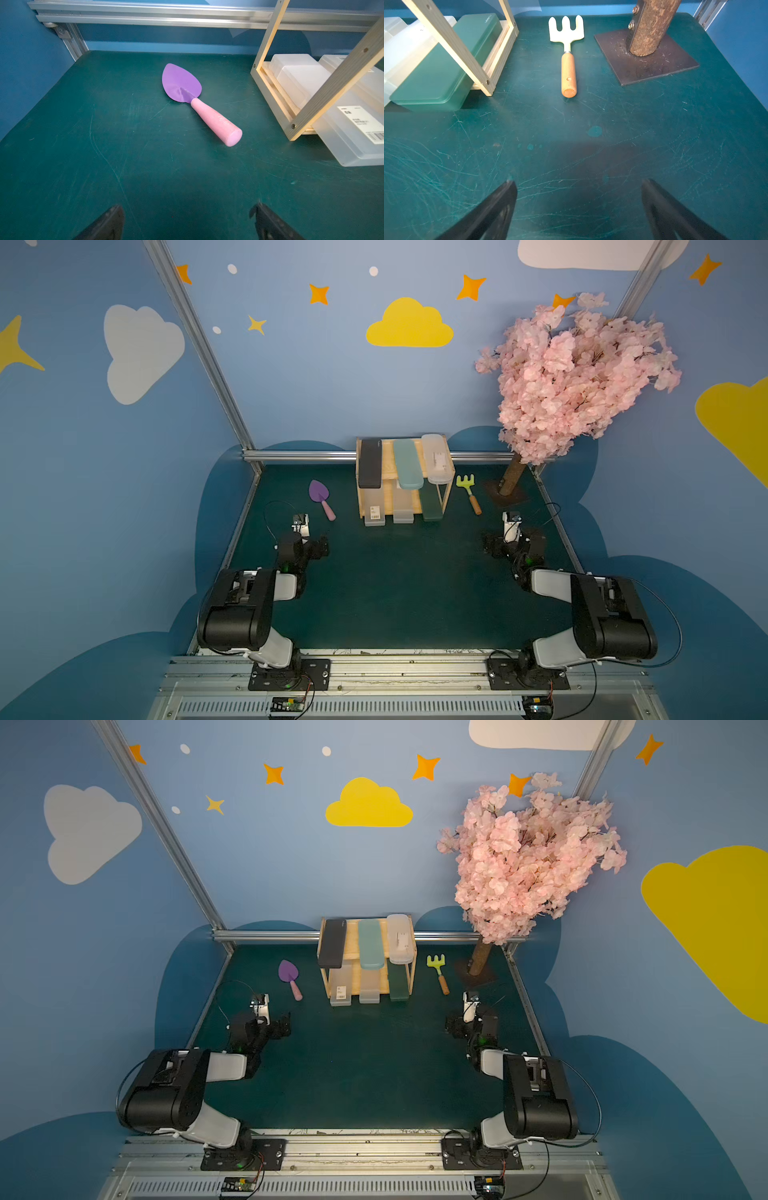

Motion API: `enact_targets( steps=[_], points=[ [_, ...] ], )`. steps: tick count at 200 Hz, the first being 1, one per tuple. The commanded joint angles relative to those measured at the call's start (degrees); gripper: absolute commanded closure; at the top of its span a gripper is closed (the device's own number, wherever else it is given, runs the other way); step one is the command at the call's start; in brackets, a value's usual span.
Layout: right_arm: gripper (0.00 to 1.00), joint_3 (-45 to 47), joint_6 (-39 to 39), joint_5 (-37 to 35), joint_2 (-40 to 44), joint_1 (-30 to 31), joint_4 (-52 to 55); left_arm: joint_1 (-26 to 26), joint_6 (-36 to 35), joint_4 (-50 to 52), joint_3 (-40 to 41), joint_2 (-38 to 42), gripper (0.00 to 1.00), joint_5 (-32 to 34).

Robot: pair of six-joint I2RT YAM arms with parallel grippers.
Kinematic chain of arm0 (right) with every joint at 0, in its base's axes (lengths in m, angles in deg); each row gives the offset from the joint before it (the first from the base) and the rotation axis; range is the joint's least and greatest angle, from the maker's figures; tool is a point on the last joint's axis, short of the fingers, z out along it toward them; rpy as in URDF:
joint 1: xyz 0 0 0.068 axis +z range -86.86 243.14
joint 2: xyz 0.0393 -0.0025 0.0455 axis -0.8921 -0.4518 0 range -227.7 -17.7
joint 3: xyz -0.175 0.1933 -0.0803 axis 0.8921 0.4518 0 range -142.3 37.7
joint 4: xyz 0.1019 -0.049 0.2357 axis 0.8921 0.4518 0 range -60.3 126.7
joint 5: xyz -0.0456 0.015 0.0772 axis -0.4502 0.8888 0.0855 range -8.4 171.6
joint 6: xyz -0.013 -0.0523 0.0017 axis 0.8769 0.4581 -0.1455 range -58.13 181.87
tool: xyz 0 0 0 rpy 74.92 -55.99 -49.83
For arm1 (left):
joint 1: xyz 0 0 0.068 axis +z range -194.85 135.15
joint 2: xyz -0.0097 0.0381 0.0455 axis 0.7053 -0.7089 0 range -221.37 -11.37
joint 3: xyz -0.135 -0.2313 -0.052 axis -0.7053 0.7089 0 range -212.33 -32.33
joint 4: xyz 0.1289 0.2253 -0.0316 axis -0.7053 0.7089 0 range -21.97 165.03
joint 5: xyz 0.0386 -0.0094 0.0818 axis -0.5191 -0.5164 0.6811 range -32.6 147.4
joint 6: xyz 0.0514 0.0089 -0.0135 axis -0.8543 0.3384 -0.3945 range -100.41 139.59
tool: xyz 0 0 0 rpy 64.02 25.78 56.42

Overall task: Remove the pencil cases from the shelf
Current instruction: Pick up the pencil case from the shelf.

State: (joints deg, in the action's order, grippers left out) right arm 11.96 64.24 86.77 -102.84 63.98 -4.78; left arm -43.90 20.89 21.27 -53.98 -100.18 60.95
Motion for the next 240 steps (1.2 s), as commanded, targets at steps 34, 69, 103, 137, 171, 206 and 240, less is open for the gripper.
enact_targets(
  steps=[34, 69, 103, 137, 171, 206, 240],
  points=[
    [0.02, -1.13, 0.11, 0.70, 0.50, -0.16, -0.29, -0.07, -0.46, -0.34, -1.04, 0.63, 0.00, -0.39],
    [0.02, -1.23, 0.02, 1.42, 0.50, -0.53, -0.09, 1.10, -0.03, -0.01, -1.12, 0.73, 0.00, -3.00],
    [0.02, -0.99, 0.06, 1.33, 0.63, -0.52, -0.24, 1.53, 0.28, 0.10, -1.08, 0.84, 0.00, -3.98],
    [0.02, -9.59, -2.23, 0.24, 2.62, -0.53, 13.23, 1.72, 0.57, 8.84, -4.97, 4.26, 0.00, -3.43],
    [0.02, -22.41, -4.63, 1.04, 6.29, 1.12, 34.75, 1.93, 4.14, 27.51, -16.27, 9.88, 0.00, -6.52],
    [0.02, -34.10, -3.45, -5.78, 12.84, 9.89, 51.82, 0.44, 6.37, 40.58, -24.80, 15.57, 0.00, -11.54],
    [0.02, -41.55, -3.15, -11.81, 15.83, 20.60, 56.58, -1.85, 6.58, 48.87, -30.60, 20.02, 0.00, -15.07]
  ],
)
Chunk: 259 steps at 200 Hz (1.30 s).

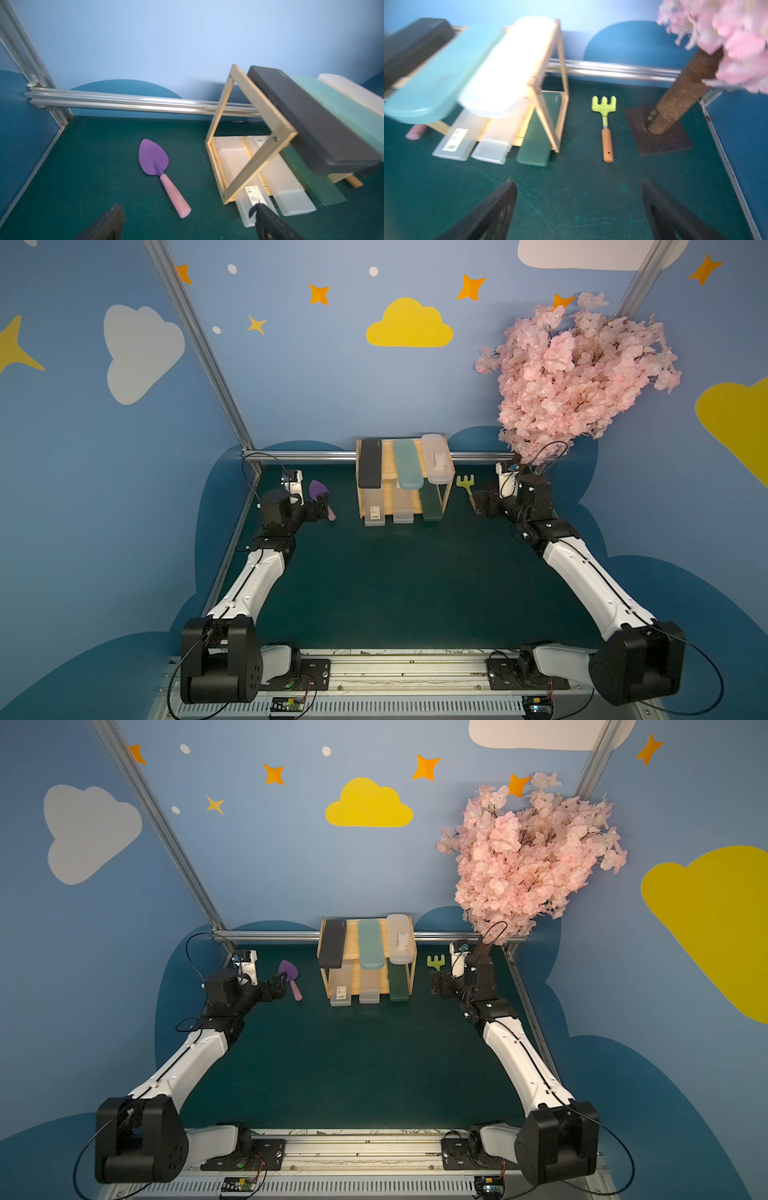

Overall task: Remove the pencil cases from the shelf
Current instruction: Pick up the pencil case from the shelf.

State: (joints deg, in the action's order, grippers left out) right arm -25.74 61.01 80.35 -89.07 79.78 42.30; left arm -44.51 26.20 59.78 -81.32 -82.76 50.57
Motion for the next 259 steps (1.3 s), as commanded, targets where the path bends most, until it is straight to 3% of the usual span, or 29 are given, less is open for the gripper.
enact_targets(
  steps=[1, 24, 57, 109, 137, 259],
  points=[
    [0.02, -4.04, -0.01, -5.45, 2.04, 5.02, 9.66, -1.32, 1.29, 10.54, -3.32, 2.63, 0.00, -4.91],
    [0.02, -11.16, -3.99, -6.02, -1.13, 8.26, 14.37, -2.16, 2.49, 14.72, -7.09, 2.77, 0.00, -8.70],
    [0.02, -26.85, -5.92, -8.28, -12.66, 11.28, 23.77, -3.44, 2.68, 19.78, -12.49, 0.22, 0.00, -10.42],
    [0.02, -66.99, -9.12, -4.46, -38.99, 11.39, 47.35, -3.99, 1.46, 29.65, -22.56, -5.13, 0.00, -9.07],
    [0.02, -81.71, -11.19, -3.50, -49.35, 11.24, 55.66, -4.21, 1.66, 30.28, -23.00, -5.72, 0.00, -10.05],
    [0.02, -80.18, -14.92, -3.90, -53.41, 10.68, 57.82, -4.85, 1.87, 31.30, -21.61, -7.78, 0.00, -9.97]
  ],
)
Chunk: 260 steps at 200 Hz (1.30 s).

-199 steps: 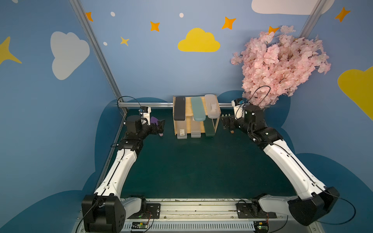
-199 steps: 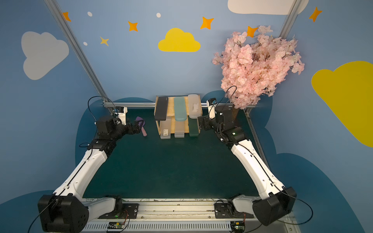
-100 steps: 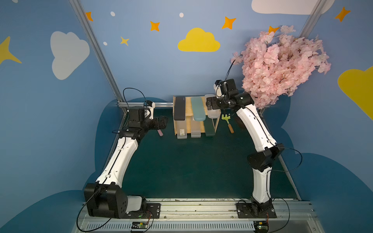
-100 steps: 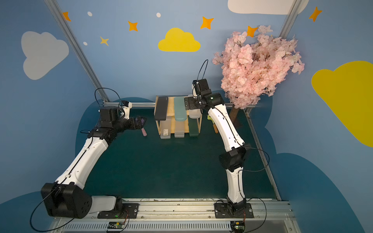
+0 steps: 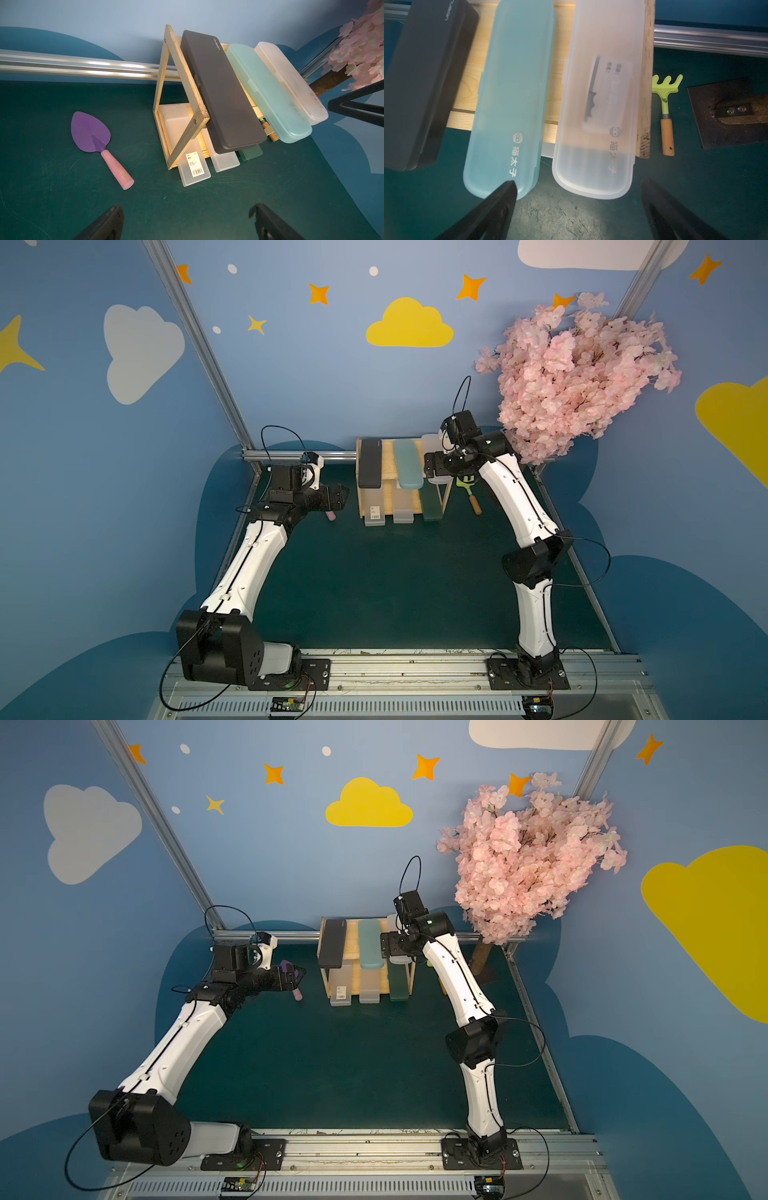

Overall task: Remove the pencil cases from the shelf
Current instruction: Pick up the pencil case from the shelf.

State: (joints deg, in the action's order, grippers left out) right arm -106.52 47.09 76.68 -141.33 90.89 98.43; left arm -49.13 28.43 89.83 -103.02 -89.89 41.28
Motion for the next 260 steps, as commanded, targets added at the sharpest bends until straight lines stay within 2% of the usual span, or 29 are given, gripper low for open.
enact_targets(
  steps=[1, 206, 260],
  points=[
    [0.02, 0.60, -1.02, -0.20, -1.21, -0.42, 1.68, -0.22, -0.43, 1.28, 0.07, -0.66, 0.00, -0.67],
    [0.02, 0.52, -2.70, -2.07, -5.31, -0.66, 2.24, -0.23, -0.58, 2.19, -0.17, -2.16, 0.00, -0.40],
    [0.14, 0.44, -2.71, -2.54, -5.39, -0.65, 2.39, -0.21, -0.58, 2.33, -0.21, -2.09, 0.00, -0.38]
  ],
)
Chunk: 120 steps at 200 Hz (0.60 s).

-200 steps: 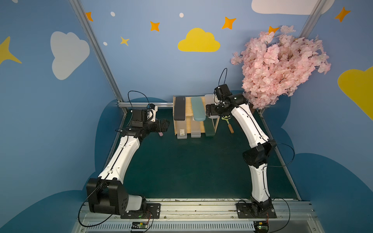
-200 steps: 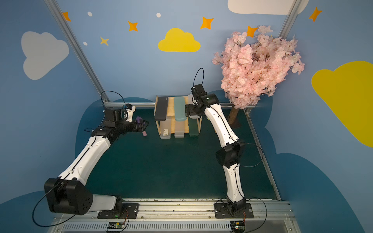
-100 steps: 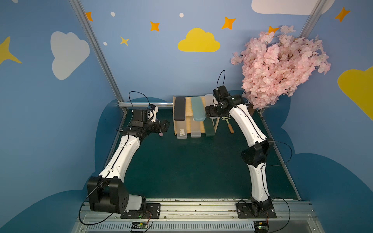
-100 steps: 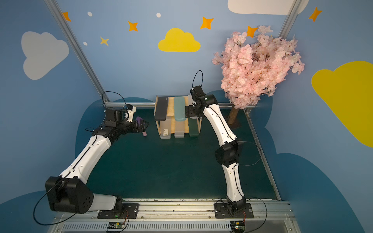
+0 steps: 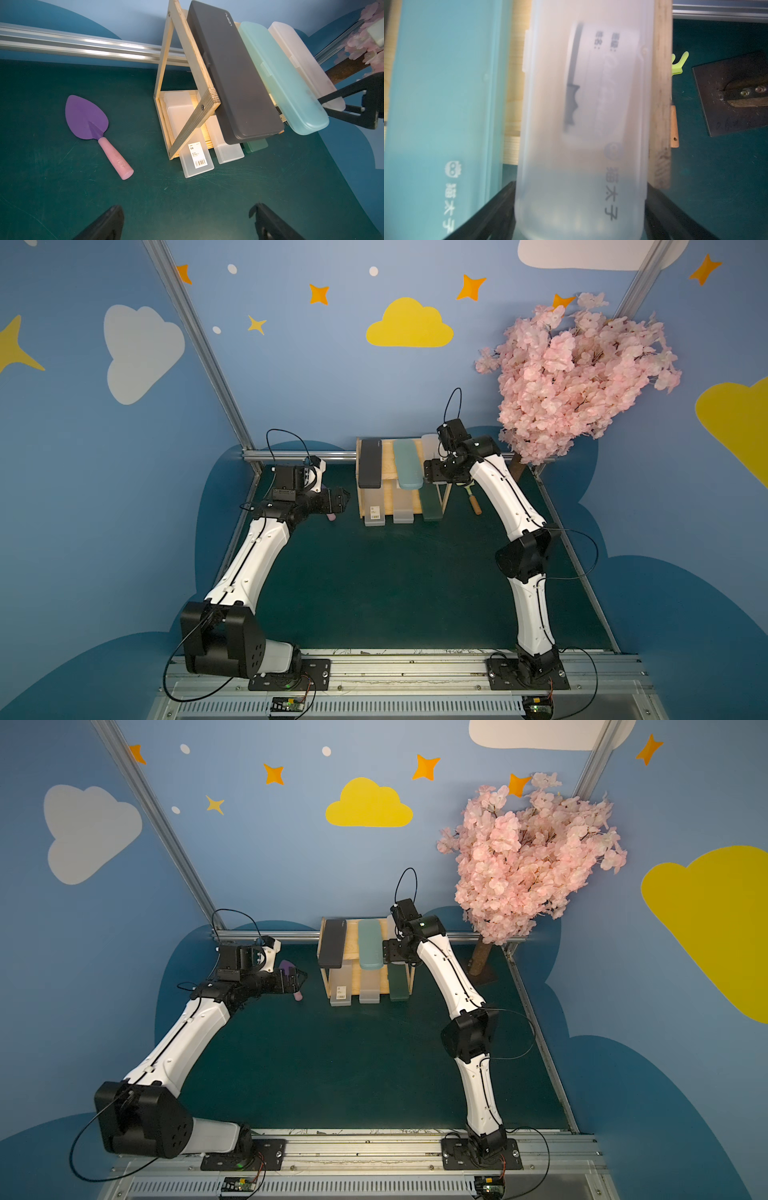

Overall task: Remove the pencil cases from the shelf
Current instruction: Pick up the pencil case from the shelf.

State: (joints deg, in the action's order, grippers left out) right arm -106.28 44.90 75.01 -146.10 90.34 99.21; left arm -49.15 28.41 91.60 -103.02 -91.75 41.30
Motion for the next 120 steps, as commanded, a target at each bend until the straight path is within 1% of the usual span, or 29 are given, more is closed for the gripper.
enact_targets(
  steps=[1, 42, 81, 120],
  points=[
    [0.14, 0.19, -0.52, -0.88, -0.67, -0.12, 1.59, -0.19, -0.56, 0.62, -0.18, -0.22, 0.00, -0.41],
    [0.24, 0.28, -0.55, -0.79, -0.28, 0.00, 2.02, -0.25, -0.56, 0.70, -0.23, -0.26, 0.00, -0.43],
    [0.26, 1.00, -0.78, -1.39, 1.62, 0.23, 2.39, -0.19, -0.62, 0.84, -0.21, 0.04, 0.00, -0.45],
    [0.26, 4.56, -0.68, -2.24, 5.74, 0.66, 2.47, -0.19, -0.48, 1.00, -0.15, 0.52, 0.00, -0.51]
  ],
)
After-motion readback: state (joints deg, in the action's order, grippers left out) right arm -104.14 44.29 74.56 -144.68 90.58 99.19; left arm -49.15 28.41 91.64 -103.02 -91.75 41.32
